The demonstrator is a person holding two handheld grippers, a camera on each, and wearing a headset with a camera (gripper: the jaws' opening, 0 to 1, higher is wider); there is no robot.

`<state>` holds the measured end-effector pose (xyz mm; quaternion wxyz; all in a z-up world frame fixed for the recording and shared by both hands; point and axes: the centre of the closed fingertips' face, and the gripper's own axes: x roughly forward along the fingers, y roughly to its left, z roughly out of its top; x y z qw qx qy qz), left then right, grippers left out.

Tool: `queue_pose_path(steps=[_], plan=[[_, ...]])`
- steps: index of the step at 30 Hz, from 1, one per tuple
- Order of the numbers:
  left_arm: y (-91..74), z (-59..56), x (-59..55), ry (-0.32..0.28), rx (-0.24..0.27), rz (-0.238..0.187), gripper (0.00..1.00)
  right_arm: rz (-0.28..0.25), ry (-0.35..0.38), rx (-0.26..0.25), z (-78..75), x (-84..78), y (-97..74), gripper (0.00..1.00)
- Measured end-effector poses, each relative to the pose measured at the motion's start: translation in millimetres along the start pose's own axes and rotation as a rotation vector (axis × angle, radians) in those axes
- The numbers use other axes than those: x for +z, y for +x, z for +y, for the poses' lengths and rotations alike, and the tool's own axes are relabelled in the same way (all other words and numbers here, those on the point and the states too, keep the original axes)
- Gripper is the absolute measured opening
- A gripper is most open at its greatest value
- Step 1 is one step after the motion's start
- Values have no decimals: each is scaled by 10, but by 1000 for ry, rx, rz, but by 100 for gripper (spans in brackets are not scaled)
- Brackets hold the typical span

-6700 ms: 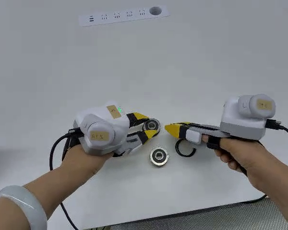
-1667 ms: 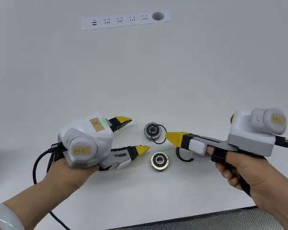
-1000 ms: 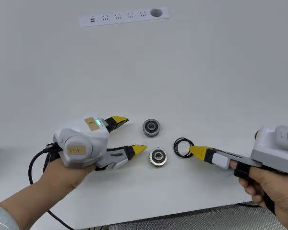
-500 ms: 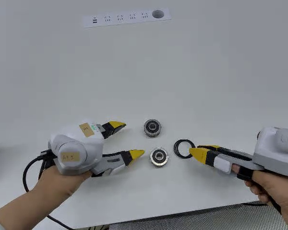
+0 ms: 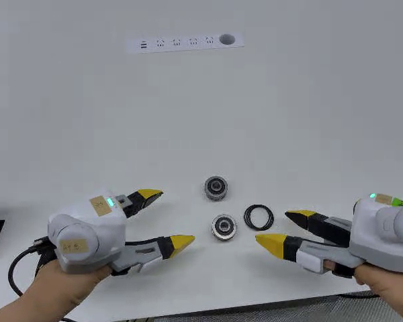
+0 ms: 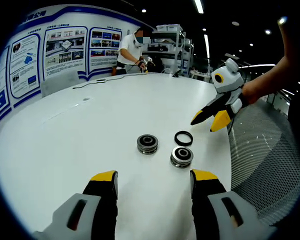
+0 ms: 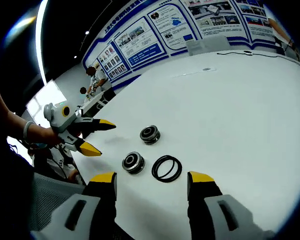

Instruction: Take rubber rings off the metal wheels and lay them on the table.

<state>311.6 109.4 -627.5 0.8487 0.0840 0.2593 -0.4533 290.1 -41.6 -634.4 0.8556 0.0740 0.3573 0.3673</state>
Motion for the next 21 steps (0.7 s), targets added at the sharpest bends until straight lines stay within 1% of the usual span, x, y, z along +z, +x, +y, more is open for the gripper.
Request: queue_pose_path(steps=[2,6,7,10,12,13,16,18,21], plan=[[-52,-8,-6,-11,9,-4,63,12,-22,0,35,-30,-20,63],[-141,-50,-30,-20,14,-6,67,37,-61,-4,57,-107,-58,67],[-170,-62,-48,-19,16,-4,67,46,-82,-15,52,-131,-74,68],[-237,-91,-76,-24,19,-5,67,52,-129,-31,54,-158,-109,74],[-278,-115,-99,-26,18,-7,67,45,-167,-49,44,-155,-131,77],[-295,-128,-102,-30,18,-9,67,48,-175,-52,47,-161,-140,80],[-349,-166,-92,-33,17,-20,70,44,-213,-62,58,-156,-162,84],[-375,-185,-86,-37,14,-32,73,52,-233,-64,59,-177,-164,87],[-407,-196,-96,-33,17,-30,77,63,-260,-67,72,-208,-165,90]])
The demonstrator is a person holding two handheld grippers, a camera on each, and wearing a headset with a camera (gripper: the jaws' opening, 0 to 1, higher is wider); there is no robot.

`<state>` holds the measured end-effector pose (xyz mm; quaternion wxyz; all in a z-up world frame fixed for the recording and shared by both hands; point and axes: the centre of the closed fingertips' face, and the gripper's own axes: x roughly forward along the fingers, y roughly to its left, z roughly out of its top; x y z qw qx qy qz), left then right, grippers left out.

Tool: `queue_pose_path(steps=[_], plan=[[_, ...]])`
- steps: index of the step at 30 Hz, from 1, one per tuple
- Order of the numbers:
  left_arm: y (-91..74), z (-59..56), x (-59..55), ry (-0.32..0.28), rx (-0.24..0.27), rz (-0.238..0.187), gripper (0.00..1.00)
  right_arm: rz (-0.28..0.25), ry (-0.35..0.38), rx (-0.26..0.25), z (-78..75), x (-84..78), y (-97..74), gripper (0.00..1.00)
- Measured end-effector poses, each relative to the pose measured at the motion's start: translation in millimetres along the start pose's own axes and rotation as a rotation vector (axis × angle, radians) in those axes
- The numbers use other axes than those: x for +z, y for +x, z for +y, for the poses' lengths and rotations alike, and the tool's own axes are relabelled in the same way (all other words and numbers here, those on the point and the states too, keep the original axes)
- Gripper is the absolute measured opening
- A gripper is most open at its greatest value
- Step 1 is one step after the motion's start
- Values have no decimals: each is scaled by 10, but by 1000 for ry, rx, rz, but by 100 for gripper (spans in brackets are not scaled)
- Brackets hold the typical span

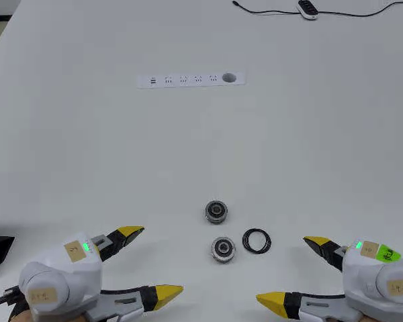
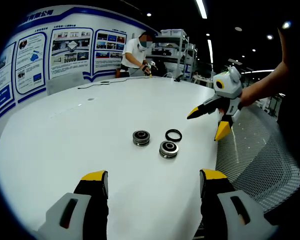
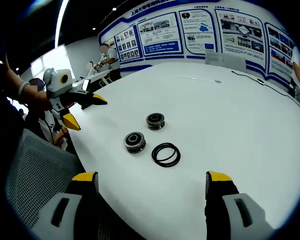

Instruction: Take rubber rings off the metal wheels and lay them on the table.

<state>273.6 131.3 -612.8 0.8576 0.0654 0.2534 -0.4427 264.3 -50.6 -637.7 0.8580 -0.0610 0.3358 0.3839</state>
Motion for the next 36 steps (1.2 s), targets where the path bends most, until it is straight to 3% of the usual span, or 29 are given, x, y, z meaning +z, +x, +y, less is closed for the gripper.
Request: queue_pose_path(steps=[11,26,36], plan=[[-95,7,-35,7,23,2,78,2,-74,-8,57,24,-31,97],[-172,-19,-59,-13,43,-25,78,-13,-81,-33,6,142,-61,97],[-206,4,-105,-17,54,-18,77,1,-76,-30,34,115,-53,97]])
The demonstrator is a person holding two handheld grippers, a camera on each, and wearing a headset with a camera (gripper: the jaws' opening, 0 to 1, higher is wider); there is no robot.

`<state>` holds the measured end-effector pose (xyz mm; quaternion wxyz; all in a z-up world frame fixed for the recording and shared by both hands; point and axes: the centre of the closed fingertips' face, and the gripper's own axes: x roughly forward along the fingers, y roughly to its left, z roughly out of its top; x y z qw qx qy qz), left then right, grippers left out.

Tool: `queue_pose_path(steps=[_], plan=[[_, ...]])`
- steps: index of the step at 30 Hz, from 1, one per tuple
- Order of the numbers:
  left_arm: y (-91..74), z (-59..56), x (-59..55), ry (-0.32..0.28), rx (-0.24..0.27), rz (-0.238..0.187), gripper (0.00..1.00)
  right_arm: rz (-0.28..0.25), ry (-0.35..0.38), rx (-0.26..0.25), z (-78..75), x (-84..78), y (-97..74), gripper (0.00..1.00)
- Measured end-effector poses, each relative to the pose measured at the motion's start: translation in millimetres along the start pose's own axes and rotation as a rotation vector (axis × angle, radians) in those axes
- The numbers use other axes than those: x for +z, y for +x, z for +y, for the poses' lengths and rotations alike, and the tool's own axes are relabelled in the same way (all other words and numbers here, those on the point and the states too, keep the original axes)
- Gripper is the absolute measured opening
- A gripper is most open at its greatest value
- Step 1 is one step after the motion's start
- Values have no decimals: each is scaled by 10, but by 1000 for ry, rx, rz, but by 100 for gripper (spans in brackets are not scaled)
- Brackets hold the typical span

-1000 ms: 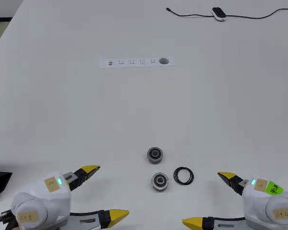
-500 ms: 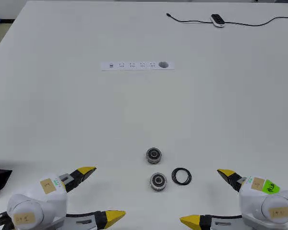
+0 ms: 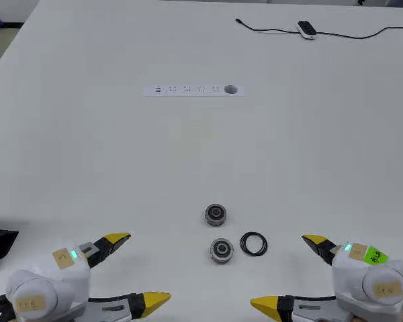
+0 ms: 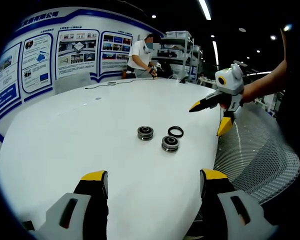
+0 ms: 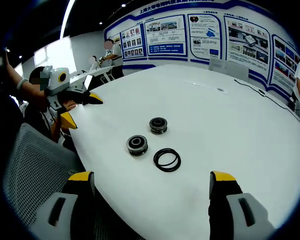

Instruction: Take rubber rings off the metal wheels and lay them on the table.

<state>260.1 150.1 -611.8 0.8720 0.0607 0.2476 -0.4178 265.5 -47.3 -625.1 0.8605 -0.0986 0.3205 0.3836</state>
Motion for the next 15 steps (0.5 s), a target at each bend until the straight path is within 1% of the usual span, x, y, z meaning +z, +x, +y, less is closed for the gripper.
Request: queue_pose_path(steps=[7,15], plan=[[2,-4,5,0,0,2,75,-3,2,-4,-15,18,10,96],[-14,6,-17,-2,5,6,75,5,-1,1,8,3,16,96]])
